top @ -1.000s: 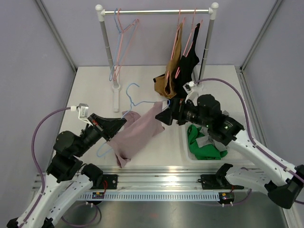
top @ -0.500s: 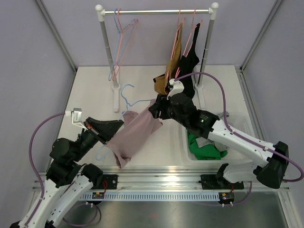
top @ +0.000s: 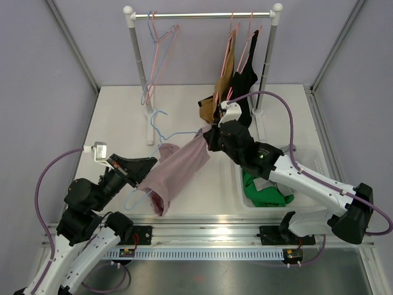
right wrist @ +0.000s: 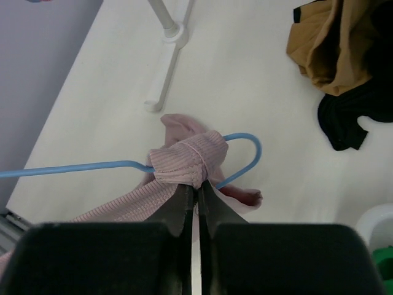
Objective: Remove the tank top from the hanger
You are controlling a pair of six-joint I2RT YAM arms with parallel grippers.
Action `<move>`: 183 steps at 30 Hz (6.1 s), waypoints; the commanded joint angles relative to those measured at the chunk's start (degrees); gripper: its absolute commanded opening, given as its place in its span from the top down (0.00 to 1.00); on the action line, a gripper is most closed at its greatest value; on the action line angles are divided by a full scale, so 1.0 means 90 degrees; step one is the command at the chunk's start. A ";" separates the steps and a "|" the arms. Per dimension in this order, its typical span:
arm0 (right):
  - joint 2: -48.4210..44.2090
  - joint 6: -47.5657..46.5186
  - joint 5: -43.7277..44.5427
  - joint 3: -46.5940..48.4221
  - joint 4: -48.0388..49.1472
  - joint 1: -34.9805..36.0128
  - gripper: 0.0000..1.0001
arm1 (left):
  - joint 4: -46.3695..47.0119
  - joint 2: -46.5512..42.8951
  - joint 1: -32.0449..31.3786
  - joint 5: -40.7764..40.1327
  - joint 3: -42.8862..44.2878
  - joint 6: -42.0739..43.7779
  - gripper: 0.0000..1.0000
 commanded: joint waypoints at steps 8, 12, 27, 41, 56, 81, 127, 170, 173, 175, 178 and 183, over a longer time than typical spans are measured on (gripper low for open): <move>-0.0041 -0.0602 0.0355 0.0229 -0.0391 -0.1170 1.00 | -0.0748 -0.0348 -0.0023 0.0295 0.0817 0.0401 1.00; 0.0047 -0.0622 -0.0337 0.0356 -0.0606 -0.1386 1.00 | -0.0543 -0.0603 -0.0023 0.0422 0.0768 0.0323 1.00; -0.2110 0.0227 -0.6156 -0.0552 0.0195 -0.1386 1.00 | 0.3977 0.1290 -0.0032 0.0491 0.0797 0.1220 1.00; -0.2600 -0.0200 -0.6202 -0.0133 -0.0829 -0.0566 1.00 | 0.4529 0.3205 -0.0140 0.0022 0.1978 0.2081 1.00; 0.0006 0.0597 -0.0887 -0.1304 -0.0537 0.0899 0.97 | -0.0102 0.3312 -0.0140 -0.1463 0.3199 0.1739 1.00; -0.3234 0.0911 -0.0545 -0.1802 -0.1309 0.0987 0.01 | -0.1401 0.7529 0.1051 -0.0614 0.7778 0.1827 1.00; -0.0609 -0.0270 -0.1558 -0.1324 -0.1738 0.0978 0.01 | -0.1850 0.7338 0.1804 -0.0546 0.8533 0.2217 0.01; -0.1037 0.0829 0.3437 0.2385 -0.5779 0.1534 1.00 | -0.2153 0.0266 0.1804 -0.2801 0.1061 0.3009 0.01; -0.1154 0.1787 0.4132 0.2573 -0.7105 0.1427 1.00 | -0.2144 0.0198 0.1804 -0.2820 0.1042 0.2999 0.01; -0.1290 0.2469 0.4386 0.2437 -0.7489 0.1146 1.00 | -0.2115 0.0168 0.1804 -0.2850 0.1032 0.2999 0.01; -0.1456 0.2611 0.4125 0.2067 -0.7502 0.0201 1.00 | -0.2115 0.0129 0.1804 -0.2888 0.1032 0.2999 0.01; -0.1525 0.2737 0.3548 0.0788 -0.6369 -0.0681 1.00 | -0.2115 0.0129 0.1804 -0.2928 0.1032 0.2989 0.01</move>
